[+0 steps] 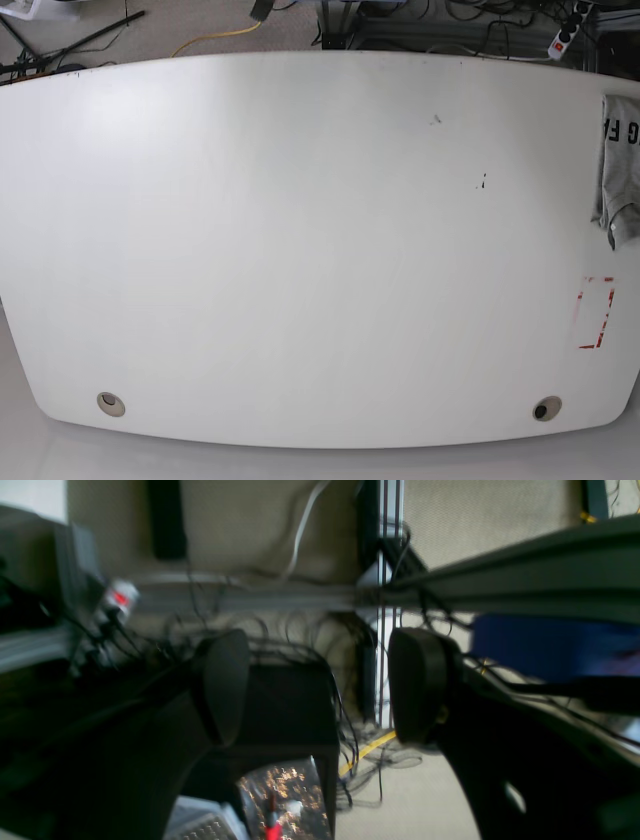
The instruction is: Fold the T-shirt properly
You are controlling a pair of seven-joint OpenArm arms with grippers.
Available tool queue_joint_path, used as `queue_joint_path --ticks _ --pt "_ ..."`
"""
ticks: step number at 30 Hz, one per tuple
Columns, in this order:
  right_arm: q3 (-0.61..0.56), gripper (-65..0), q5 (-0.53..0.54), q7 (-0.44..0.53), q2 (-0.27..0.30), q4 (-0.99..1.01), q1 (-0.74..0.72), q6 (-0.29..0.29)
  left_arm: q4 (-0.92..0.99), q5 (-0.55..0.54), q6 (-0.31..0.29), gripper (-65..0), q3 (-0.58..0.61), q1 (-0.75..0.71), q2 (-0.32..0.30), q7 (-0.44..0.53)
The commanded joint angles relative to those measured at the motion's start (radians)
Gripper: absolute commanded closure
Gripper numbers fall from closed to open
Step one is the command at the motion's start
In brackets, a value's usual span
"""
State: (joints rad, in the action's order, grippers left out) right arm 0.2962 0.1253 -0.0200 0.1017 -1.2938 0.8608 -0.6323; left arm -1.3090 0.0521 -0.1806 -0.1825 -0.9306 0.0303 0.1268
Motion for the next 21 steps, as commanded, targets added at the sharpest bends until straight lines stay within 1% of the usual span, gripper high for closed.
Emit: queue_joint_path --ticks 1,4,8,9,10,12,14,16,18,21 --pt "0.004 -10.0 -0.031 0.016 -0.006 0.067 -0.021 -0.019 0.101 -0.004 -0.004 -40.1 -0.002 0.032 0.003 0.017" --pt "0.005 -10.0 -0.128 0.016 -0.035 0.190 -0.119 -0.019 0.257 -0.004 -0.004 -40.1 -0.002 0.127 -0.030 0.017" --pt "0.007 -10.0 -0.200 0.016 -0.041 0.345 -0.226 -0.018 0.434 -0.005 0.003 -40.1 -0.002 0.242 -0.039 0.017" --pt "0.007 -10.0 -0.207 0.016 -0.040 0.372 -0.248 -0.018 0.471 -0.007 0.016 -40.1 -0.002 0.262 -0.040 0.017" --pt "0.007 -10.0 -0.217 0.016 -0.038 0.415 -0.277 -0.007 0.533 -0.007 0.039 -40.1 -0.002 0.298 -0.040 0.017" --pt "0.007 -10.0 -0.226 0.016 -0.036 0.471 -0.314 0.025 0.627 -0.008 0.059 -40.1 -0.002 0.353 -0.040 0.017" --pt "0.004 -10.0 -0.227 0.016 -0.024 0.514 -0.351 0.056 0.733 -0.005 0.060 -40.1 0.004 0.419 -0.045 0.017" --pt "0.004 -10.0 -0.227 0.016 -0.020 0.544 -0.384 0.078 0.817 -0.004 0.060 -40.1 0.004 0.477 -0.069 0.018" --pt "0.004 -10.0 -0.227 0.016 -0.015 0.598 -0.420 0.102 0.908 -0.004 0.062 -40.3 0.004 0.537 -0.077 0.018" --pt "0.004 -10.0 -0.229 0.016 0.011 0.688 -0.489 0.116 1.038 -0.004 0.062 -40.6 0.004 0.626 -0.082 0.018"
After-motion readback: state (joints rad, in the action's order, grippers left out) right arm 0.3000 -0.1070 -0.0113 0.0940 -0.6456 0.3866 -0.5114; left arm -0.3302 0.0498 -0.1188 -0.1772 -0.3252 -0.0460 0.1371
